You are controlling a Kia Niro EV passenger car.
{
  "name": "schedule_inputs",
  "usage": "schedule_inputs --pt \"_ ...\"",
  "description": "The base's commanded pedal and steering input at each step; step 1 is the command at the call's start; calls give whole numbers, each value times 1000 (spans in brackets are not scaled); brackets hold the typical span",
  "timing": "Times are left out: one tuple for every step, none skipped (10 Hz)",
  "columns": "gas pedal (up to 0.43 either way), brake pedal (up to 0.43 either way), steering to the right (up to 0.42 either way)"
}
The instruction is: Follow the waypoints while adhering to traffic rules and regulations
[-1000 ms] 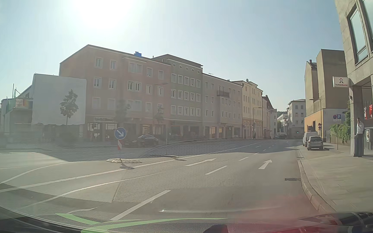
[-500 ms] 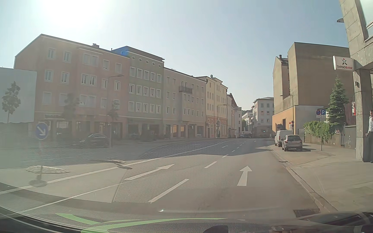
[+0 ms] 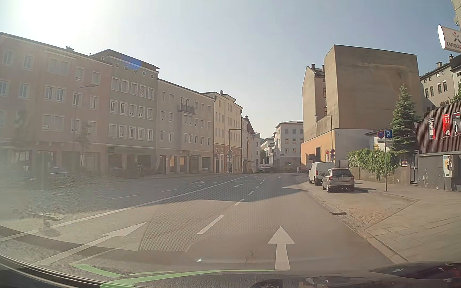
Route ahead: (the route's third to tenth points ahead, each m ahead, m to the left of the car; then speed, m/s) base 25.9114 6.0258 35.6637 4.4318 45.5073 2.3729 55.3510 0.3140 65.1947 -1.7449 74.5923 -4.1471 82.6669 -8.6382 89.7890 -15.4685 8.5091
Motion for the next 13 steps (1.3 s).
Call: schedule_inputs --pt "150 0 82" --pt "150 0 72" --pt "150 0 62" --pt "150 0 48" --pt "150 0 35" --pt "150 0 26" --pt "150 0 23" --pt "150 0 20" --pt "150 0 17" --pt "150 0 14" --pt "150 0 12" --pt "150 0 11" --pt "150 0 9"
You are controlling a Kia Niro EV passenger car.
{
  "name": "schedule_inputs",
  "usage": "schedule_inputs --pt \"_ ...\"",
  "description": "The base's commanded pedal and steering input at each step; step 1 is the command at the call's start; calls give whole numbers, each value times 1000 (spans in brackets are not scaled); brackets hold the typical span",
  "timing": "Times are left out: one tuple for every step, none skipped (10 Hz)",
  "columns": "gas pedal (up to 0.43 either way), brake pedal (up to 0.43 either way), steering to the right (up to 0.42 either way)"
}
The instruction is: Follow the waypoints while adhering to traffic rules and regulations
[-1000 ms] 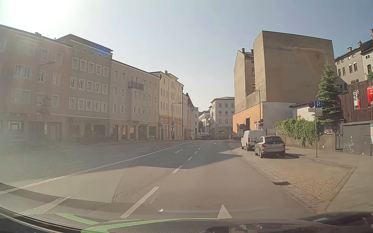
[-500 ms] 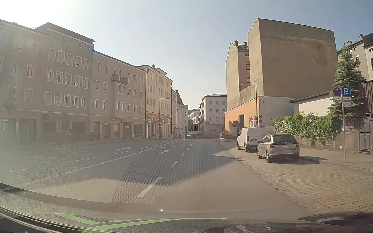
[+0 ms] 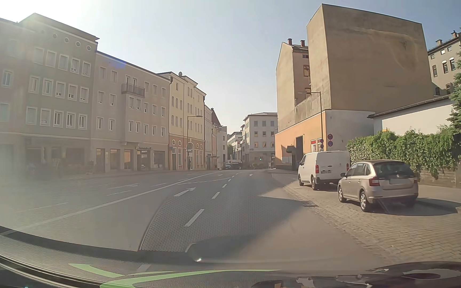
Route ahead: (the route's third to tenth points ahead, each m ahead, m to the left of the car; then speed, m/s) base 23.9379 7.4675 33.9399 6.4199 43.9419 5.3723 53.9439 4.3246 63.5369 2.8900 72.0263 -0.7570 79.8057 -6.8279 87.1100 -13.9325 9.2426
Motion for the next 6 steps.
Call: schedule_inputs --pt "150 0 9" --pt "150 0 9" --pt "150 0 8" --pt "150 0 6" --pt "150 0 7" --pt "150 0 6"
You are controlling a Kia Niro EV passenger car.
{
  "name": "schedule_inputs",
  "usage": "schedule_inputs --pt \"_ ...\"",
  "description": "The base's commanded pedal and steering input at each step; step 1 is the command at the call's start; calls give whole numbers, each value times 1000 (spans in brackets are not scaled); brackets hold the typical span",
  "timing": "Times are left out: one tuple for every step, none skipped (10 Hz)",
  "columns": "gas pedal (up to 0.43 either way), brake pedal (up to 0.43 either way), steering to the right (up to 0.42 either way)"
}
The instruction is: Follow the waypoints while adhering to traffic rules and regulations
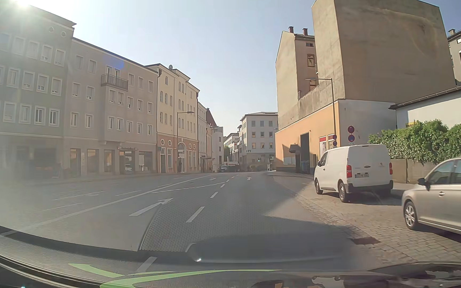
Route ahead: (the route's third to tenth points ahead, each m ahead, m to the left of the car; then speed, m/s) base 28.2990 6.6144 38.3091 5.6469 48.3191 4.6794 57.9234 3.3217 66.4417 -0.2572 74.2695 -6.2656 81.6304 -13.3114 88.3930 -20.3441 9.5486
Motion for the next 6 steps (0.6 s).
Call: schedule_inputs --pt "150 0 6" --pt "150 0 6" --pt "150 0 6" --pt "138 0 6" --pt "138 0 7" --pt "138 0 6"
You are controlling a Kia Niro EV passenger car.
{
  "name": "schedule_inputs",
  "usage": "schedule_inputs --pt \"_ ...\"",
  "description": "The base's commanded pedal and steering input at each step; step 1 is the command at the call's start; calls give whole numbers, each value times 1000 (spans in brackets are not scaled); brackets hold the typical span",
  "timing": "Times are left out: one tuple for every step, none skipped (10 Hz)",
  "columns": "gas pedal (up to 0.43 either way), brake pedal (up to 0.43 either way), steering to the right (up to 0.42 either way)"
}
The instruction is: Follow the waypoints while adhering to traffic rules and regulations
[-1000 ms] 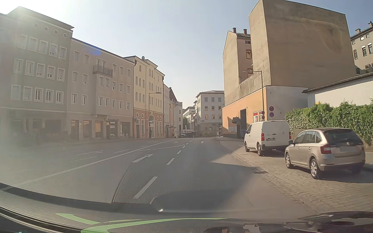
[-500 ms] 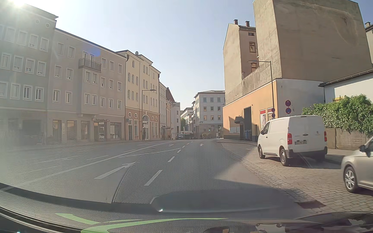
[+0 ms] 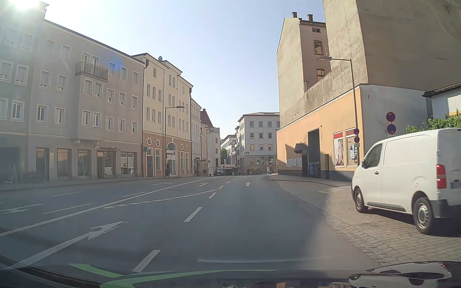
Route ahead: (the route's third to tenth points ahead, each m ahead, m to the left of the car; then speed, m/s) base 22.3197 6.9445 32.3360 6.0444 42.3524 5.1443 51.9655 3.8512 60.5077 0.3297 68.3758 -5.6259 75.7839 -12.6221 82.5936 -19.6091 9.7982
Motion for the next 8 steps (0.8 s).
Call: schedule_inputs --pt "130 0 7" --pt "118 0 6" --pt "118 0 6" --pt "118 0 6" --pt "118 0 6" --pt "118 0 6" --pt "110 0 4" --pt "110 0 4"
